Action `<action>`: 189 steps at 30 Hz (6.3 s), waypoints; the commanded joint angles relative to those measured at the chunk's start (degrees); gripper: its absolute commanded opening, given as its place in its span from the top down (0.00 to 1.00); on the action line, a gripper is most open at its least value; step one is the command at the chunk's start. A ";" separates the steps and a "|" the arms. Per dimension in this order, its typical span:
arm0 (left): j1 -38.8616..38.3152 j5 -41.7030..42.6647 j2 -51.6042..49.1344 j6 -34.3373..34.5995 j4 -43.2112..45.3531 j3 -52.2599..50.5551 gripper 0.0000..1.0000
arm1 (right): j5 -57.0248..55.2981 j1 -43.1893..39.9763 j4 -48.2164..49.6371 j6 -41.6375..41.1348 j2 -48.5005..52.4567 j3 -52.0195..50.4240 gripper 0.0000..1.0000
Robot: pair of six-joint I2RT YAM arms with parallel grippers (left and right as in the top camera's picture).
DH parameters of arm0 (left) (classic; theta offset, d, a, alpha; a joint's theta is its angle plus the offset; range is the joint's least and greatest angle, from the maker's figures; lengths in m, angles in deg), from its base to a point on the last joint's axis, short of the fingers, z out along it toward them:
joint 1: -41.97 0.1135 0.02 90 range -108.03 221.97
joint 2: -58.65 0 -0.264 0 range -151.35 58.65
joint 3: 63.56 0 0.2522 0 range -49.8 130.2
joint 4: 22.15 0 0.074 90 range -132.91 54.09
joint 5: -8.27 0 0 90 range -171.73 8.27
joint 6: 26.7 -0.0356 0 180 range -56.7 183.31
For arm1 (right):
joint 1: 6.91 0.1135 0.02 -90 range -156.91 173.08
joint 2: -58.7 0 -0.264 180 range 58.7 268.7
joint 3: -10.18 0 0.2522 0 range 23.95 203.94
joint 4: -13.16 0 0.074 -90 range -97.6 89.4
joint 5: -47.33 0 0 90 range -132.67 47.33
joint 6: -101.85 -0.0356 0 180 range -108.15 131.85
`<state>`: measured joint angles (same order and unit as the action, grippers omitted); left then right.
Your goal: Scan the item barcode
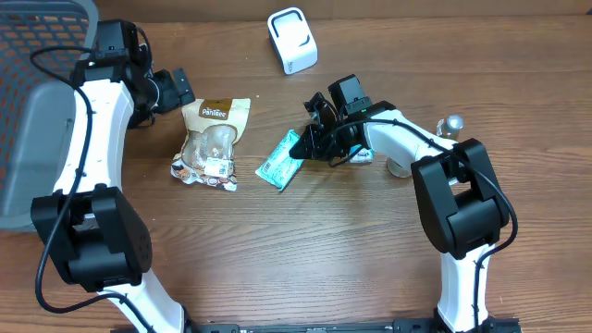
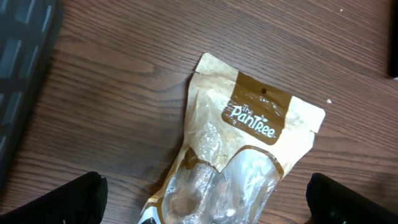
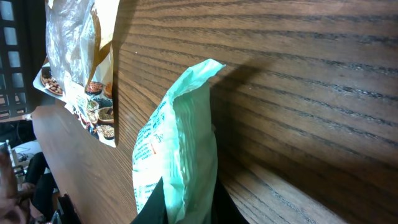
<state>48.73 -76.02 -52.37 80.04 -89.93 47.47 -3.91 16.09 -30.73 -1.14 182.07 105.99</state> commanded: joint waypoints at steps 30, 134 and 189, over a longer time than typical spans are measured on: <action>-0.42 -0.37 0.70 -0.44 0.07 0.92 0.00 | 0.76 0.37 -0.76 1.09 -1.75 -0.35 0.96; -0.79 -0.37 0.70 -0.44 0.07 0.92 0.01 | -27.19 7.72 -30.16 30.18 -13.88 29.92 0.96; -0.81 -0.37 0.70 -0.46 0.07 0.92 0.00 | -67.23 8.55 30.67 59.76 9.49 29.62 0.96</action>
<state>48.34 -76.02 -52.37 80.04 -89.95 47.47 -69.65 26.03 -1.62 57.59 189.72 134.29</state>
